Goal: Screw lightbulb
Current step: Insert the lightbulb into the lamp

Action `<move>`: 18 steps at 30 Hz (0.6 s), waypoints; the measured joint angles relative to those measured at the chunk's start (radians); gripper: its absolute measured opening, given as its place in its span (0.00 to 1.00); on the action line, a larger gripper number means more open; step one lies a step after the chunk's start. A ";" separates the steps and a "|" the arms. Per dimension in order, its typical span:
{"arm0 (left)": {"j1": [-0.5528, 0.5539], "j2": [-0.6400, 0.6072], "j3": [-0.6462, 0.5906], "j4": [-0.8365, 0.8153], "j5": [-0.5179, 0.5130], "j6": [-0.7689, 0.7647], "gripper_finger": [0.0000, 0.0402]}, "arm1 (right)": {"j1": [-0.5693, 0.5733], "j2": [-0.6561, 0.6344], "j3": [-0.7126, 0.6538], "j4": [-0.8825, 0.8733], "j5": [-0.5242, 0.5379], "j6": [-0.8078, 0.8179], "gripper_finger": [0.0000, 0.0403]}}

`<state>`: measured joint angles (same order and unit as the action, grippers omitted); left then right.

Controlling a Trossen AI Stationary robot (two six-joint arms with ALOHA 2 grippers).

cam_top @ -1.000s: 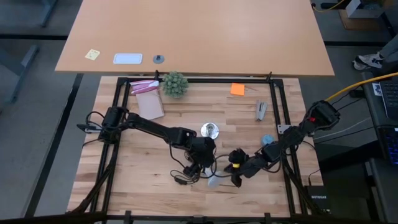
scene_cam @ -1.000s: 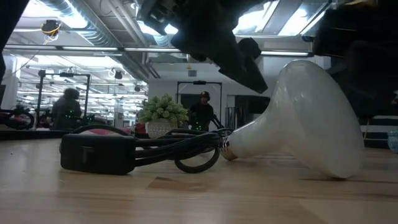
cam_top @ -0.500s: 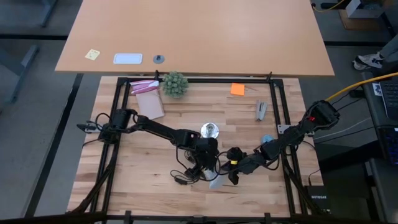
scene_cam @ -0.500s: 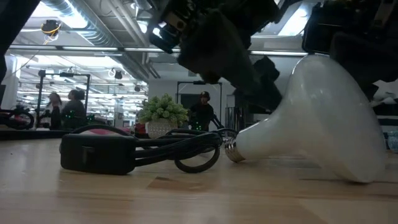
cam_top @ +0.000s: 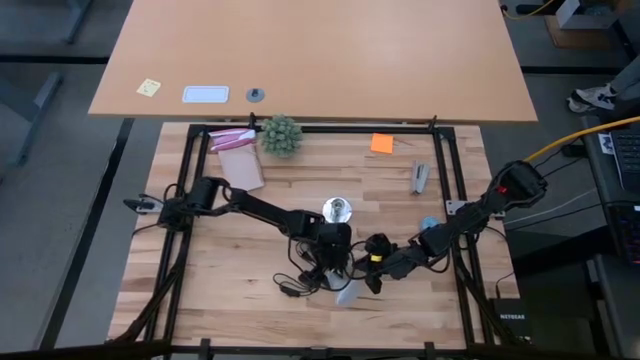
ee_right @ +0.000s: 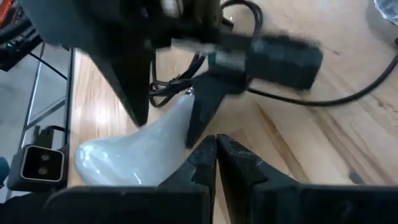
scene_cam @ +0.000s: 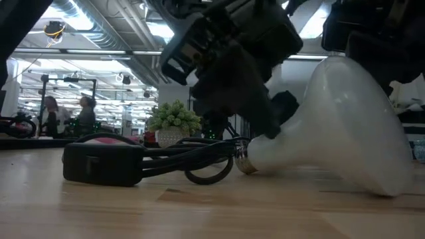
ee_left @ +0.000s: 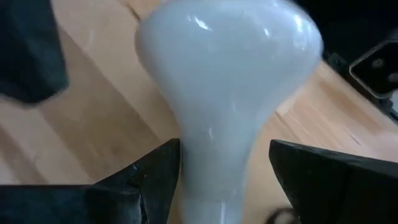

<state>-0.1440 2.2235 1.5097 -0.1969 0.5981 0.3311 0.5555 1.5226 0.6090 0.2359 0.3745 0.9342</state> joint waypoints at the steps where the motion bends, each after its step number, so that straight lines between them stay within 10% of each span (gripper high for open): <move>1: 0.000 0.003 0.001 0.011 0.004 -0.006 0.59 | 0.000 -0.006 0.000 -0.001 0.000 0.000 0.06; 18: 0.016 0.020 0.000 0.075 0.016 0.009 0.37 | 0.000 -0.136 0.000 -0.026 0.001 -0.102 0.06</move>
<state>-0.1283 2.2433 1.5101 -0.1216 0.6140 0.3405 0.5556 1.3863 0.6090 0.2101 0.3757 0.8325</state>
